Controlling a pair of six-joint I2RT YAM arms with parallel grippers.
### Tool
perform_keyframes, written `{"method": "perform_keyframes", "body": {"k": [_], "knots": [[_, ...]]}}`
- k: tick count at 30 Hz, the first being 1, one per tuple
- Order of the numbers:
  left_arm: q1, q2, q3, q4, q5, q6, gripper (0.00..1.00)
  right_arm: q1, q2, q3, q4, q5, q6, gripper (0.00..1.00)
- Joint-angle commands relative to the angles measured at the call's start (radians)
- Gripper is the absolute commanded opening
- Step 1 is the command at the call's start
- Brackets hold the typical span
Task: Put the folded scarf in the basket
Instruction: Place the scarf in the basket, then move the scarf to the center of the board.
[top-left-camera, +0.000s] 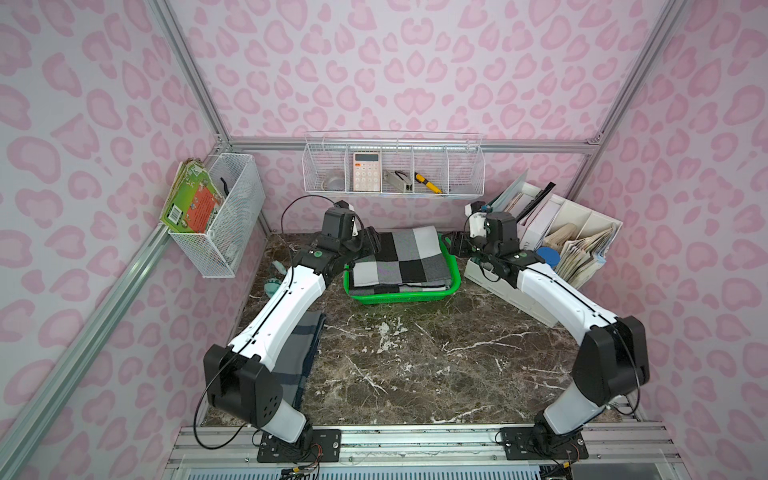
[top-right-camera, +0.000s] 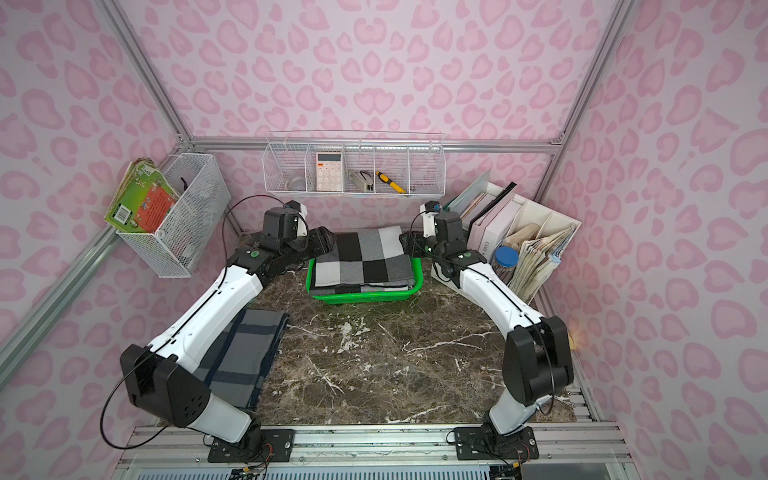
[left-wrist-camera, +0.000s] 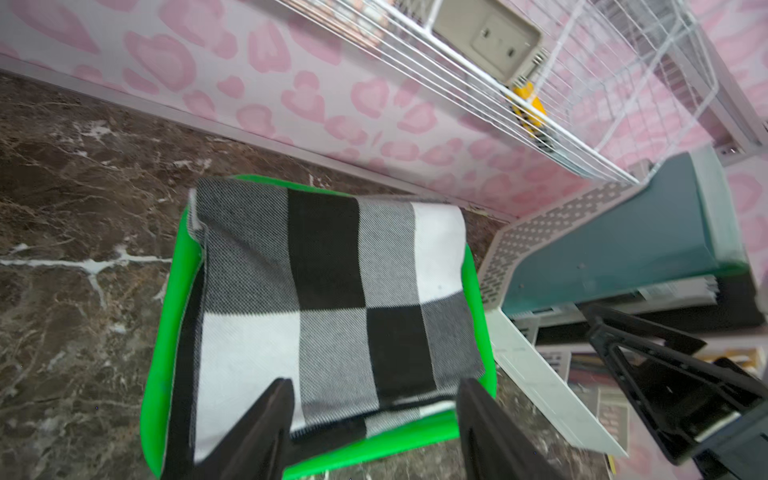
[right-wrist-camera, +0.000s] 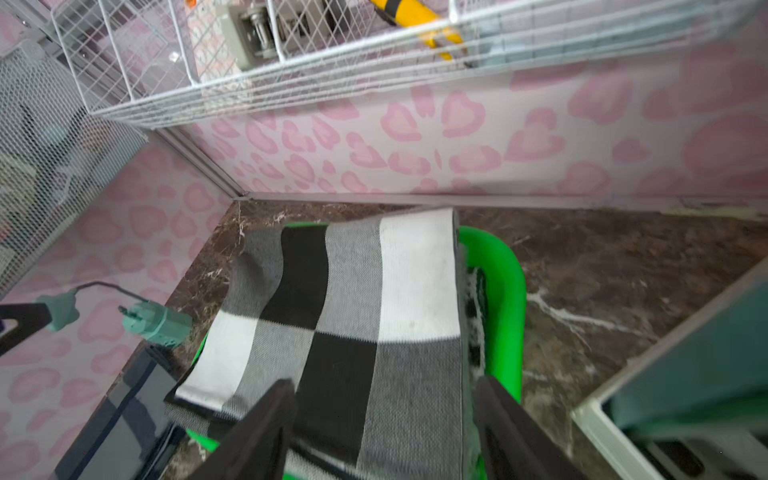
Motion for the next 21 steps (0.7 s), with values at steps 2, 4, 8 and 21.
{"method": "perform_keyframes", "body": {"k": [2, 4, 8, 21], "knots": [[-0.072, -0.114, -0.084, -0.158, -0.038, -0.037, 0.66, 0.001, -0.213, -0.246, 0.076, 0.025, 0.042, 0.71], [-0.096, -0.188, -0.151, -0.21, -0.042, -0.055, 0.66, 0.001, -0.329, -0.381, 0.107, 0.036, 0.039, 0.71], [-0.109, -0.33, -0.289, -0.334, -0.118, -0.106, 0.67, 0.004, -0.54, -0.644, 0.168, 0.076, 0.028, 0.72], [-0.077, -0.49, -0.603, -0.525, -0.352, -0.287, 0.74, 0.05, -0.749, -1.03, 0.387, 0.211, 0.032, 0.71]]}}
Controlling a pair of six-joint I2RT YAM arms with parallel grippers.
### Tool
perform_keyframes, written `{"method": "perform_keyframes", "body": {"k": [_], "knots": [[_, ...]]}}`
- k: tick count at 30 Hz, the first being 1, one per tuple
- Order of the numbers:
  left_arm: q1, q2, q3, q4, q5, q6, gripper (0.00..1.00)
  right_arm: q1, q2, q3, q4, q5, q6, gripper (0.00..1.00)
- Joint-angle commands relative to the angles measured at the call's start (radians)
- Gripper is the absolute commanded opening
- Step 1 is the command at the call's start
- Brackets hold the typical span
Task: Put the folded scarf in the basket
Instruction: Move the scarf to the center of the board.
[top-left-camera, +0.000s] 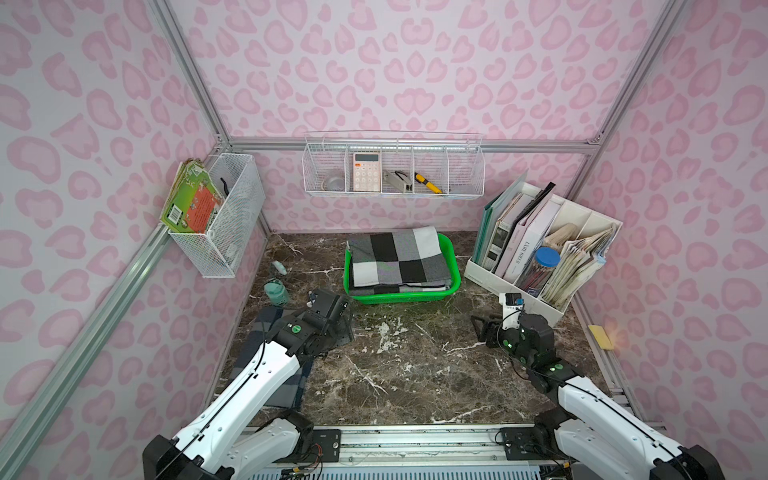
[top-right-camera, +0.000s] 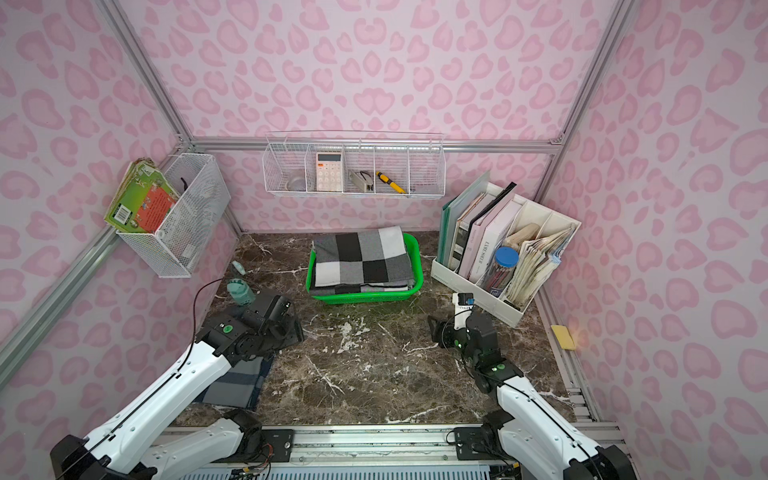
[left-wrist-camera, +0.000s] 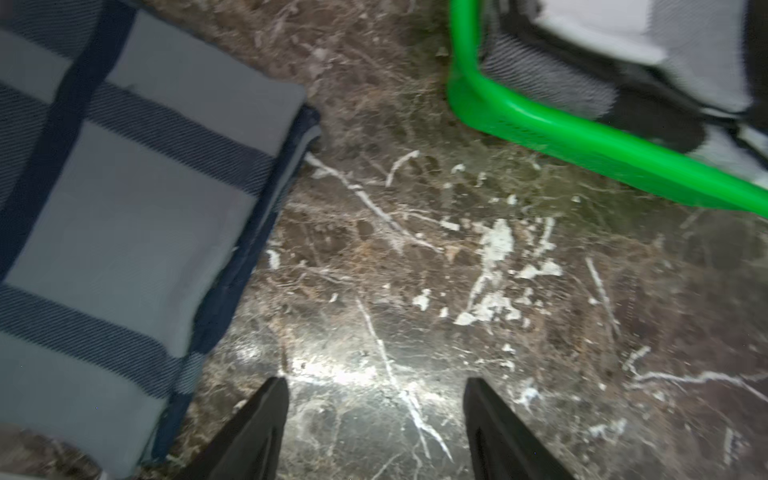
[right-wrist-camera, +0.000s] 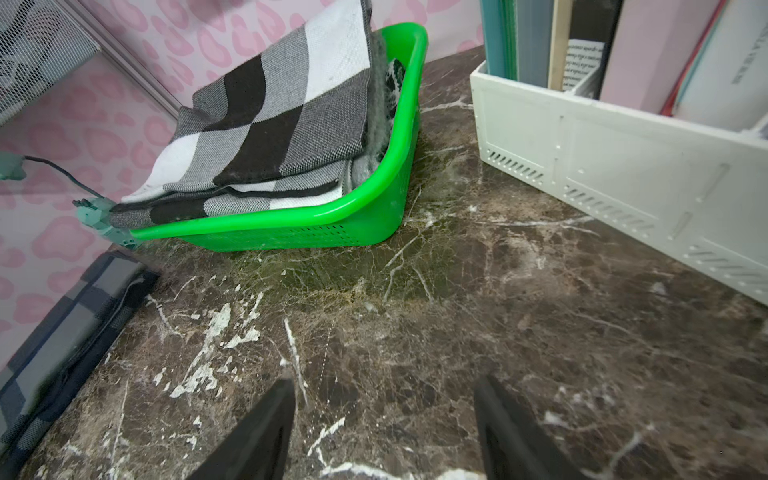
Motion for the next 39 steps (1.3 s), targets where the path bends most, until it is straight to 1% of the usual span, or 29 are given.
{"method": "perform_keyframes", "body": {"k": [1, 3, 6, 9, 10, 11, 13, 16, 17, 20, 24, 25, 26, 27, 28, 31, 35, 39], "knots": [[0.026, -0.003, -0.018, -0.048, -0.079, -0.051, 0.75, 0.03, -0.033, -0.048, 0.111, 0.098, -0.018, 0.71], [0.072, 0.008, -0.027, -0.045, -0.1, -0.045, 0.79, 0.032, -0.048, -0.075, 0.138, 0.114, -0.019, 0.71], [0.14, 0.043, -0.033, -0.012, -0.076, -0.031, 0.79, 0.033, -0.063, -0.088, 0.155, 0.12, -0.017, 0.71], [0.173, 0.101, -0.039, 0.034, -0.083, -0.017, 0.79, 0.033, -0.074, -0.105, 0.174, 0.104, -0.007, 0.71], [0.182, 0.116, -0.039, 0.044, -0.082, -0.017, 0.77, 0.033, -0.076, -0.106, 0.177, 0.102, -0.004, 0.71], [0.193, 0.137, -0.039, 0.055, -0.068, -0.023, 0.75, 0.031, -0.075, -0.109, 0.18, 0.099, 0.0, 0.71], [0.21, 0.168, -0.041, 0.085, -0.042, -0.033, 0.75, 0.032, -0.072, -0.111, 0.188, 0.089, -0.002, 0.71], [0.235, 0.208, -0.042, 0.118, -0.064, -0.047, 0.75, 0.032, -0.066, -0.116, 0.193, 0.095, -0.007, 0.71], [0.254, 0.218, -0.044, 0.137, -0.057, -0.042, 0.75, 0.032, -0.066, -0.115, 0.192, 0.098, -0.006, 0.71], [0.31, 0.261, -0.058, 0.204, 0.01, -0.017, 0.74, 0.029, -0.077, -0.121, 0.194, 0.098, -0.004, 0.71], [0.346, 0.341, -0.05, 0.214, 0.018, -0.007, 0.73, 0.028, -0.109, -0.134, 0.194, 0.125, 0.001, 0.72], [0.353, 0.359, -0.049, 0.222, 0.03, -0.007, 0.71, 0.026, -0.12, -0.138, 0.193, 0.128, 0.002, 0.72], [0.363, 0.376, -0.052, 0.242, 0.055, 0.001, 0.65, 0.024, -0.131, -0.143, 0.198, 0.123, 0.004, 0.72], [0.368, 0.396, -0.051, 0.255, 0.076, 0.005, 0.62, 0.023, -0.142, -0.151, 0.204, 0.118, 0.004, 0.72], [0.372, 0.415, -0.042, 0.252, 0.088, 0.008, 0.61, 0.023, -0.15, -0.156, 0.209, 0.114, 0.004, 0.73], [0.374, 0.484, 0.014, 0.191, 0.073, -0.007, 0.54, 0.021, -0.164, -0.168, 0.22, 0.117, 0.003, 0.74], [0.376, 0.531, 0.007, 0.232, 0.091, -0.015, 0.5, 0.021, -0.142, -0.166, 0.225, 0.127, -0.001, 0.74], [0.393, 0.55, -0.008, 0.245, 0.076, -0.033, 0.48, 0.021, -0.103, -0.153, 0.228, 0.12, -0.005, 0.74]]}}
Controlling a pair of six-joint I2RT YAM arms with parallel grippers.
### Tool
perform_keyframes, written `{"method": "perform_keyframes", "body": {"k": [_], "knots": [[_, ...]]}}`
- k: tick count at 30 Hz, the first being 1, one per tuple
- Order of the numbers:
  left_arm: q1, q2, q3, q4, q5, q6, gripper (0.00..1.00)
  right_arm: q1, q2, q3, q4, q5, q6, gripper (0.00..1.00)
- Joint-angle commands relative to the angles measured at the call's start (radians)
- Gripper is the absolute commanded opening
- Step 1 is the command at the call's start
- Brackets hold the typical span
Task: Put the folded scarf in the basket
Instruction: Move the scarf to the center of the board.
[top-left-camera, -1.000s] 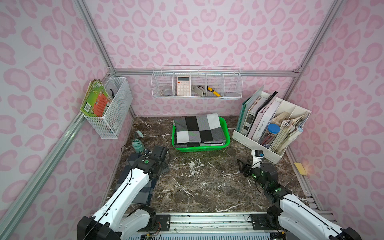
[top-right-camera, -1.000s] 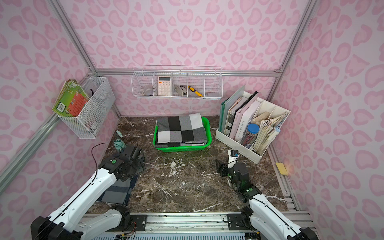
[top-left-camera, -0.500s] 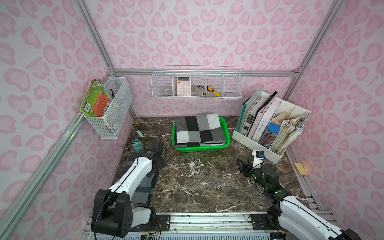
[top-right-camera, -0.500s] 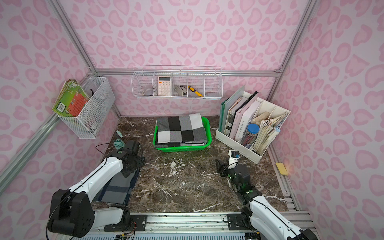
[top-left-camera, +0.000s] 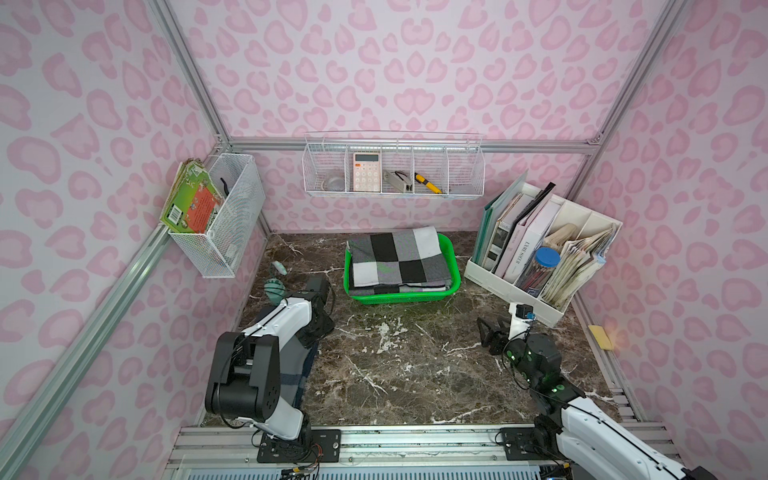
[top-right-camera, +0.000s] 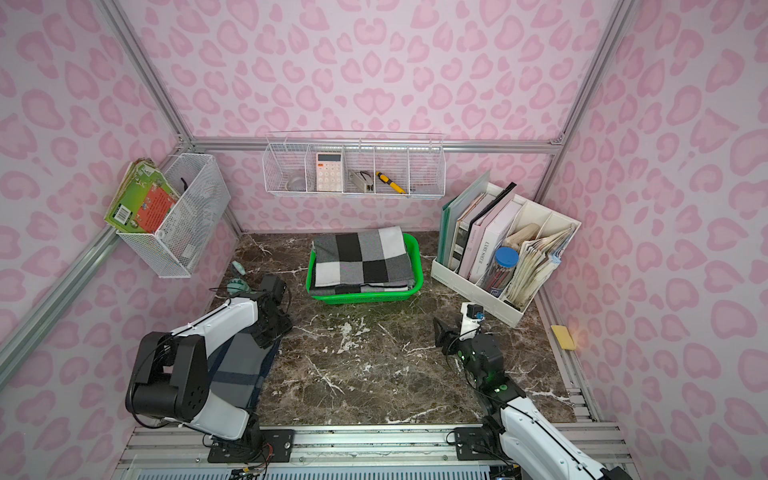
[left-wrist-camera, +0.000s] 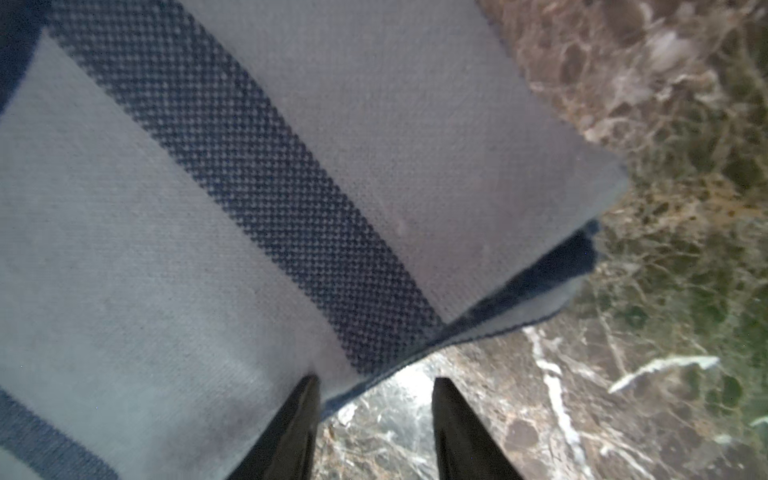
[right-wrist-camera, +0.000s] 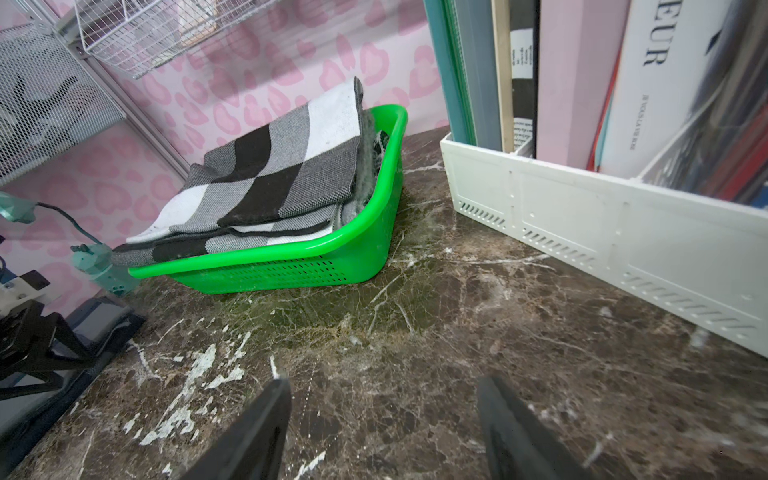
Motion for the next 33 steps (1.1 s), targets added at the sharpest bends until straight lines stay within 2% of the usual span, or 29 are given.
{"method": "perform_keyframes", "body": {"k": [1, 13, 18, 27, 33], "knots": [[0.012, 0.007, -0.007, 0.007, -0.003, -0.014, 0.47, 0.001, 0.02, 0.013, 0.033, 0.001, -0.006, 0.74], [0.012, -0.054, -0.123, 0.076, 0.095, -0.027, 0.16, -0.001, 0.004, -0.005, 0.05, 0.033, 0.005, 0.74], [0.012, -0.086, -0.147, 0.09, 0.126, -0.021, 0.0, -0.001, 0.022, -0.003, 0.056, 0.037, 0.011, 0.73], [-0.051, -0.168, -0.183, 0.065, 0.149, -0.072, 0.0, -0.001, 0.027, -0.005, 0.058, 0.032, 0.013, 0.73], [-0.242, -0.255, -0.233, 0.066, 0.179, -0.206, 0.0, -0.003, 0.034, -0.005, 0.067, 0.029, 0.005, 0.79]]}}
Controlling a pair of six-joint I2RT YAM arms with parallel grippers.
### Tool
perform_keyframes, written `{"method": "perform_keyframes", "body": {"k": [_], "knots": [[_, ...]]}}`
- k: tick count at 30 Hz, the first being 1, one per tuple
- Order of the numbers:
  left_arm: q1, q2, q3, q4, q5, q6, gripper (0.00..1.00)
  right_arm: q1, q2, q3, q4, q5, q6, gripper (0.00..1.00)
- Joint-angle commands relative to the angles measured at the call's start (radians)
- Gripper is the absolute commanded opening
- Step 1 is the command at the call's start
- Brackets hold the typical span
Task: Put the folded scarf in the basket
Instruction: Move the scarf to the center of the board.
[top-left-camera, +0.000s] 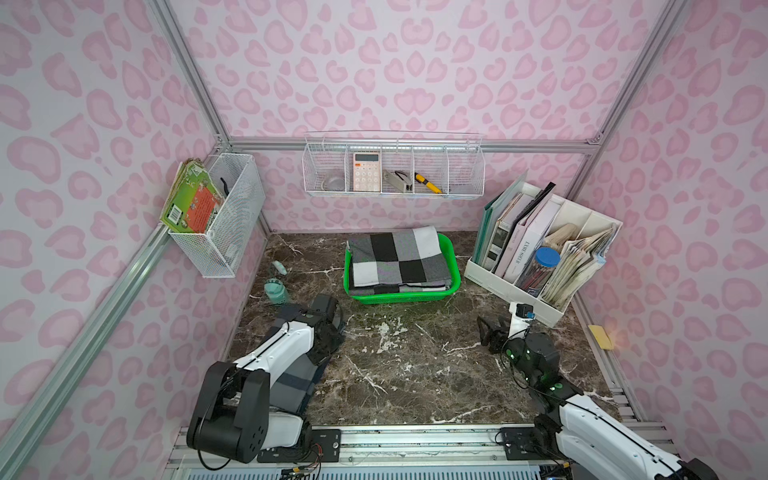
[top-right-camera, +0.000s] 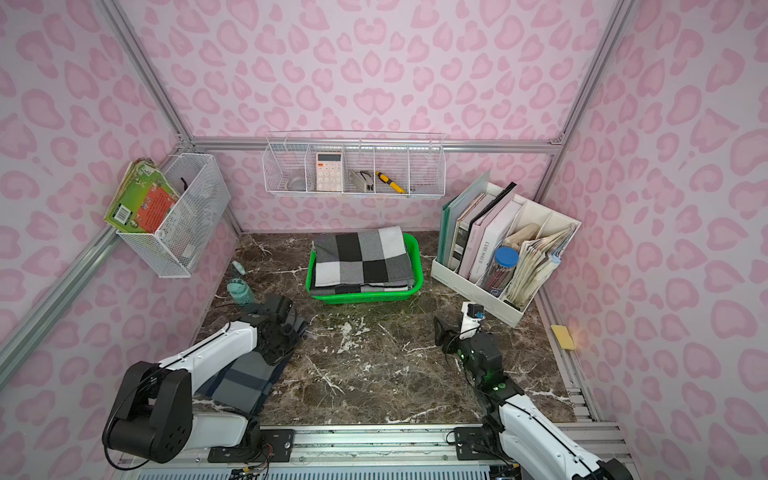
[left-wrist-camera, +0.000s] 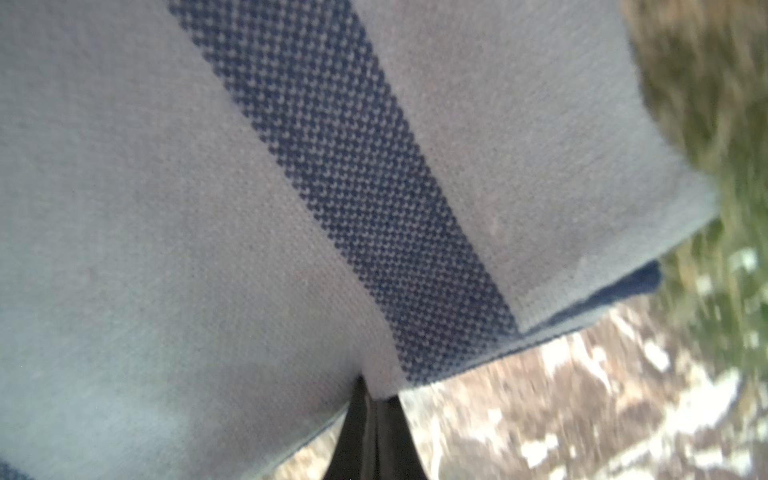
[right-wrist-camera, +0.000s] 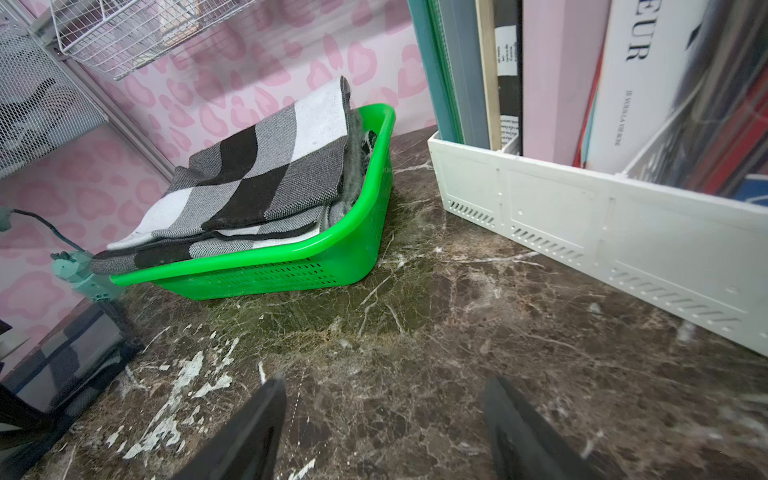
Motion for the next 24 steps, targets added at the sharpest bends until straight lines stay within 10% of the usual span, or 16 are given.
{"method": "perform_keyframes", "body": {"k": [1, 7, 14, 24], "knots": [[-0.093, -0.049, -0.025, -0.023, 0.048, -0.114, 0.0, -0.001, 0.014, -0.001, 0.03, 0.009, 0.0, 0.8], [-0.357, -0.158, -0.08, 0.017, 0.049, -0.261, 0.0, -0.015, 0.1, 0.024, 0.017, 0.015, 0.026, 0.8], [-0.418, -0.36, -0.069, -0.082, 0.024, -0.218, 0.67, -0.018, 0.209, 0.051, 0.051, -0.065, 0.048, 0.81], [-0.418, -0.617, -0.074, -0.252, -0.224, -0.231, 0.7, 0.06, 0.451, 0.189, 0.043, -0.292, 0.165, 0.82]]}}
